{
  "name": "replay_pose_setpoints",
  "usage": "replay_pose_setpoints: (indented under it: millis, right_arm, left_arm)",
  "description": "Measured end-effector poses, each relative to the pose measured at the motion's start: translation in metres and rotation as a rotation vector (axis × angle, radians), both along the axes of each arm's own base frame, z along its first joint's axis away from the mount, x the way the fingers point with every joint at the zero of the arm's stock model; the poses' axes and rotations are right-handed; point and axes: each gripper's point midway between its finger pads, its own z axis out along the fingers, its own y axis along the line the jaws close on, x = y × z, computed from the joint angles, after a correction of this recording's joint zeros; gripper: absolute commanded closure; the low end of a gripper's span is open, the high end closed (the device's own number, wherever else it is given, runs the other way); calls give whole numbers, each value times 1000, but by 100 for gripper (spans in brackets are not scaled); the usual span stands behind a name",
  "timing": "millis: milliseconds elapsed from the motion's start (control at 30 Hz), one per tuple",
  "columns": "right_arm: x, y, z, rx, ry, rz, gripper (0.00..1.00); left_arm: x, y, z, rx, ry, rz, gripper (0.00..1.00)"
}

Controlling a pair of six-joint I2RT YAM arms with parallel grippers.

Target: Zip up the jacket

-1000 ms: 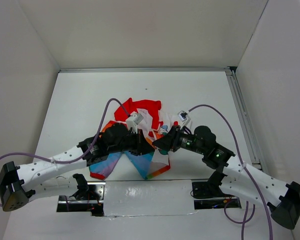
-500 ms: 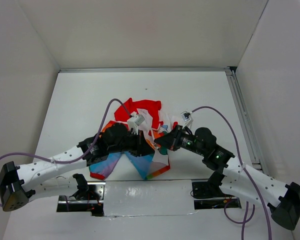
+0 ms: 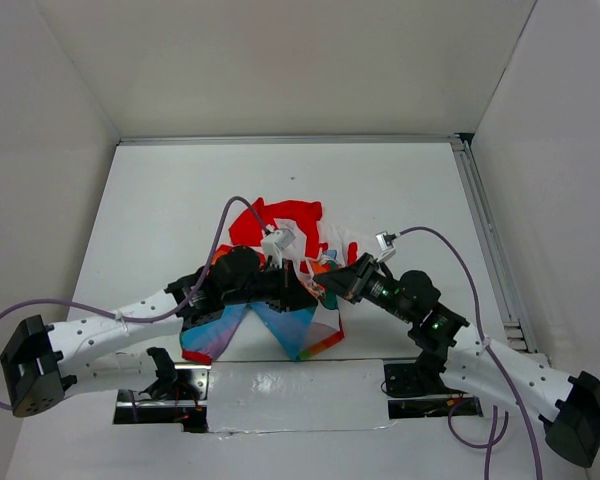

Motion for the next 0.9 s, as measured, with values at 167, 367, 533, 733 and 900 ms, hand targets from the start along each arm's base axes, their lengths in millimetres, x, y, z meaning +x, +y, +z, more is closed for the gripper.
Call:
replay_pose_setpoints:
  millis: [167, 367, 533, 733, 900]
  right_arm:
    - [-1, -7, -1, 34, 29, -28, 100]
    - [-2, -8, -11, 2, 63, -31, 100]
    - [-1, -4, -12, -121, 77, -8, 77]
    - [1, 1, 14, -182, -1, 23, 66]
    - [-3, 1, 0, -240, 10, 52, 55]
  left_arm:
    - [1, -12, -6, -12, 26, -9, 100]
    - [-1, -17, -15, 11, 32, -7, 100]
    - [0, -14, -14, 53, 33, 25, 100]
    - [-6, 0, -6, 75, 46, 34, 100]
    - [-1, 9, -7, 88, 59, 56, 100]
